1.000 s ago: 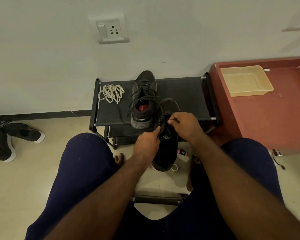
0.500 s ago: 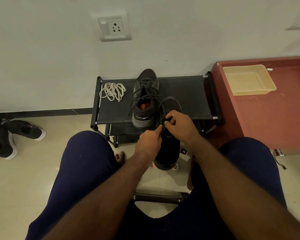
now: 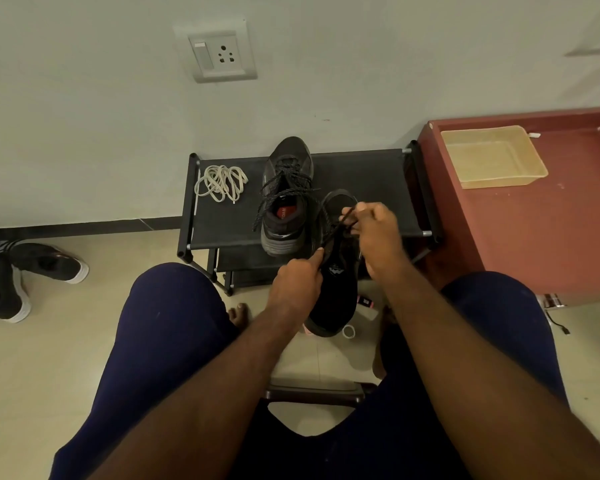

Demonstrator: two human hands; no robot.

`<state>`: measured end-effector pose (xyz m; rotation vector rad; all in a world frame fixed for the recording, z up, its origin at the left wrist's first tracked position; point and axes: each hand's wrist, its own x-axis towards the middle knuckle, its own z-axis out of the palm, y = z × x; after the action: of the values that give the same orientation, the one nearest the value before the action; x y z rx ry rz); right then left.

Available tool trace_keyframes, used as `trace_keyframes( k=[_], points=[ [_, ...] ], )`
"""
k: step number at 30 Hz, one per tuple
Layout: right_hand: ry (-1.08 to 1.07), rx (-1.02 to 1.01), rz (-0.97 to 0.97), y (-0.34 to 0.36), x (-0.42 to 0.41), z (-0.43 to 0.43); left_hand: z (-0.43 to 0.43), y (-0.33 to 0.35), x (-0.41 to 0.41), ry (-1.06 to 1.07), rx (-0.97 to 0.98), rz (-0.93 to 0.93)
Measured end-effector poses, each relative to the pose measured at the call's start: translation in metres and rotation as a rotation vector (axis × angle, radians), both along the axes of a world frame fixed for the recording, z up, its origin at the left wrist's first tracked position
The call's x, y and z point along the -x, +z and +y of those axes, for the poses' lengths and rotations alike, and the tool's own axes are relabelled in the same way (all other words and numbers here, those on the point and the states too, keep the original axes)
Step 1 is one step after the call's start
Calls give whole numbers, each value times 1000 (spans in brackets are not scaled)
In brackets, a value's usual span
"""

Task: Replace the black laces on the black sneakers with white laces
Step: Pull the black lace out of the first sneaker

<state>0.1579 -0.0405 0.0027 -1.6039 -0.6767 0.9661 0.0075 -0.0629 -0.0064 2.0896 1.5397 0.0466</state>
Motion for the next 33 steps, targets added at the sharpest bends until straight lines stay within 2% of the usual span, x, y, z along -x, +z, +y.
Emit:
trace_keyframes(
  k=[1, 2, 3, 4, 5, 7, 8, 9, 14, 19, 22, 25, 27, 30, 33],
  points=[
    [-104, -54, 270, 10, -2, 3, 0, 0, 0, 6, 3, -1],
    [-182, -89, 457, 16, -8, 4, 0, 0, 0, 10, 2, -5],
    [-231, -100, 524, 19, -13, 4, -1, -1, 0, 11, 0, -12],
    [-236, -79, 462, 20, -19, 2, -1, -1, 0, 9, -1, -17],
    [-182, -25, 270, 18, -23, 0, -1, -1, 0, 7, 1, -23],
    [52, 132, -279, 10, -25, -7, 0, -1, 0, 5, 4, -28],
    [174, 184, -495, 5, -23, -8, 0, -1, 0, 3, 0, -29],
    [276, 224, -619, 0, -21, -9, 0, -2, 0, 0, -10, -28],
    [546, 308, -846, -11, -4, -8, 0, -3, 0, -7, -15, -12],
    [557, 345, -926, -10, -7, -6, 0, -3, -1, -5, -24, 24],
    [512, 272, -972, -9, -9, -4, 0, -4, -3, -7, -28, 30],
    [292, 175, -778, -9, -13, -2, 1, -4, -2, 7, -30, 23],
    [106, 117, -437, -9, -15, 0, 2, -5, -1, 17, -28, 6],
    [-81, 15, 220, 3, -19, 3, 2, -4, -1, 13, -34, -3],
    [-232, -55, 524, 19, -28, 5, 2, -5, -1, 13, -28, -8]
  ],
)
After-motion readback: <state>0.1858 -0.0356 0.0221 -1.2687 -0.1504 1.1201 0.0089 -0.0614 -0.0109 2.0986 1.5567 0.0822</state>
